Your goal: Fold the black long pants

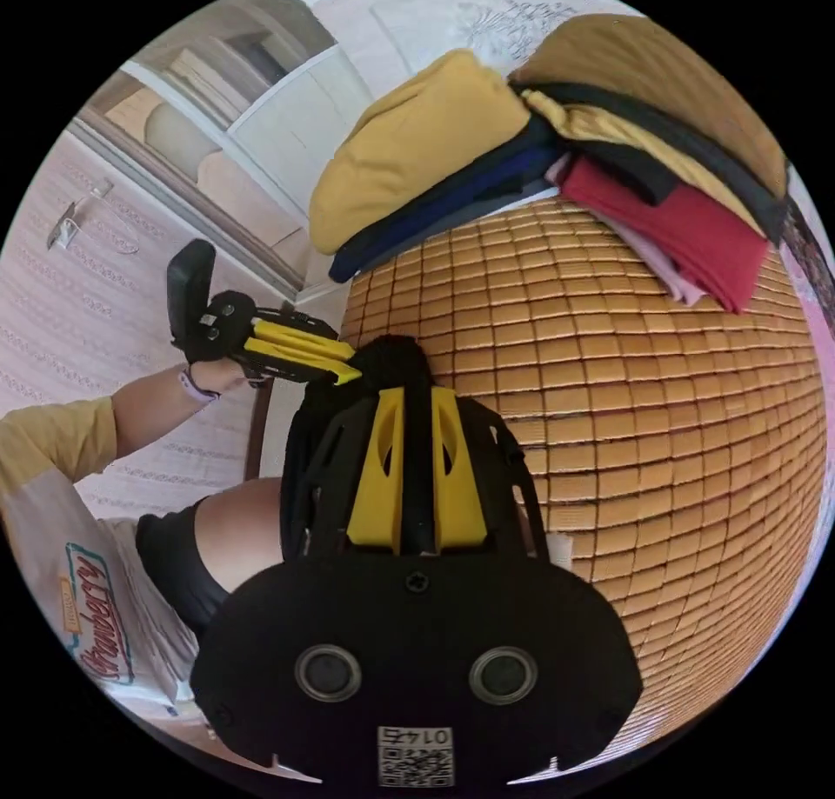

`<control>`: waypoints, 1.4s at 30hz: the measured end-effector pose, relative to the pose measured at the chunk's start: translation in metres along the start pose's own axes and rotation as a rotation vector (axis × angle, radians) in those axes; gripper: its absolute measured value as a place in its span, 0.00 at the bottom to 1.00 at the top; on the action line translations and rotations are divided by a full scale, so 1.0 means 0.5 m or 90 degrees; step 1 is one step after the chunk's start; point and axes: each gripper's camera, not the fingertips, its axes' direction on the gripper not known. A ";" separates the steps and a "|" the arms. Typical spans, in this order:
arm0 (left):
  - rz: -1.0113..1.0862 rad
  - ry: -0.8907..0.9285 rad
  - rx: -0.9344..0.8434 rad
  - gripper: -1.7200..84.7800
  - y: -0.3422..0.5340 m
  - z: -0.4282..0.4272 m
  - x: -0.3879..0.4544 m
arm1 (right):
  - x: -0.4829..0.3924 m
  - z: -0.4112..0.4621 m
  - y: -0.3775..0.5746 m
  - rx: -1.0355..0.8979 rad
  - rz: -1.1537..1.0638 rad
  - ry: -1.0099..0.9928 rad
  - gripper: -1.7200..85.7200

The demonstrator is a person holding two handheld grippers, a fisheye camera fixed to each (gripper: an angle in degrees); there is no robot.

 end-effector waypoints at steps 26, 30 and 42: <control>0.343 0.165 -0.104 0.01 -0.012 0.097 0.891 | -0.010 -0.209 0.502 -0.109 0.285 0.325 0.02; 0.417 0.110 -0.139 0.01 0.009 0.116 0.953 | 0.056 -0.172 0.478 -0.296 0.260 0.254 0.01; 0.447 0.110 -0.192 0.01 -0.016 0.128 1.051 | 0.115 -0.232 0.525 -0.391 0.265 0.178 0.01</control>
